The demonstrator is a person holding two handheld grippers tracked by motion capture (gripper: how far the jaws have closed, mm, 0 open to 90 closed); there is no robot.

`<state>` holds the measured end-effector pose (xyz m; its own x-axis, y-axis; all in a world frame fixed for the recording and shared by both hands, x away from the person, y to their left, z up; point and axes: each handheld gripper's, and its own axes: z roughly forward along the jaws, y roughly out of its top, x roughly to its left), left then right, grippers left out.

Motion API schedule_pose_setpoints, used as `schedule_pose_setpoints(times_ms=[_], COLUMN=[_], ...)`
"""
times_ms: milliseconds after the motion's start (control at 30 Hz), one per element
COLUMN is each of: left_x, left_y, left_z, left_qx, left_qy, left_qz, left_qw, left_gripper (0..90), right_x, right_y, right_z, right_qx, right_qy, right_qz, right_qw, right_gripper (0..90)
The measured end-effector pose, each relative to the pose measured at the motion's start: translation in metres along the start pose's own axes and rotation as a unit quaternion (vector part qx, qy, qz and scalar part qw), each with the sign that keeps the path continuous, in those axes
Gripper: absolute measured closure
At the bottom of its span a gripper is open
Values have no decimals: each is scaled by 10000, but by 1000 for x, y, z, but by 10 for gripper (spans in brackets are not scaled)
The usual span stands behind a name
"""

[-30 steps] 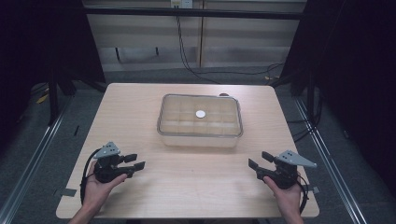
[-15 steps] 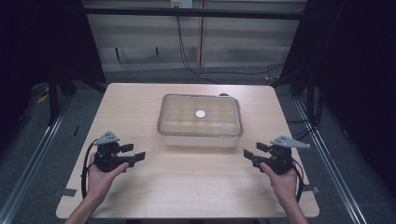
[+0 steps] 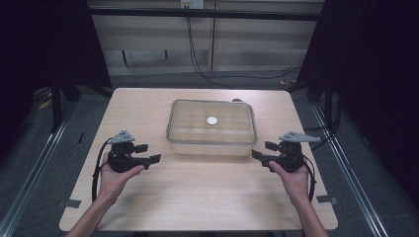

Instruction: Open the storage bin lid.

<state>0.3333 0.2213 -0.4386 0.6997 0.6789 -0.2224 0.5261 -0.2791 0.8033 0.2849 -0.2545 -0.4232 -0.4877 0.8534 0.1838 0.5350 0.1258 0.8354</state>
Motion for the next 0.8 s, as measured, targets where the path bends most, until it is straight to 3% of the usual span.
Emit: schedule_pose_setpoints(times_ms=[167, 300, 433, 733, 800], left_x=[4, 8, 12, 13, 11], left_y=[5, 14, 22, 41, 45], left_z=[1, -1, 3, 15, 14], left_qx=[38, -81, -157, -72, -194], left_qy=[111, 118, 117, 111, 261], left_qz=[65, 28, 1, 130, 180], left_qw=[9999, 9999, 9998, 9998, 9993], left_gripper=[280, 288, 288, 286, 289], right_x=[-4, -6, -9, -22, -23], right_y=[8, 15, 22, 34, 36], right_z=[5, 8, 11, 20, 22], right_qx=[-13, -33, 144, 219, 272], right_qy=[23, 39, 49, -1, -5], right_qz=[1, -1, -51, 56, 35], right_qw=[10000, 10000, 9999, 9997, 9996], right_gripper=[305, 275, 279, 323, 349])
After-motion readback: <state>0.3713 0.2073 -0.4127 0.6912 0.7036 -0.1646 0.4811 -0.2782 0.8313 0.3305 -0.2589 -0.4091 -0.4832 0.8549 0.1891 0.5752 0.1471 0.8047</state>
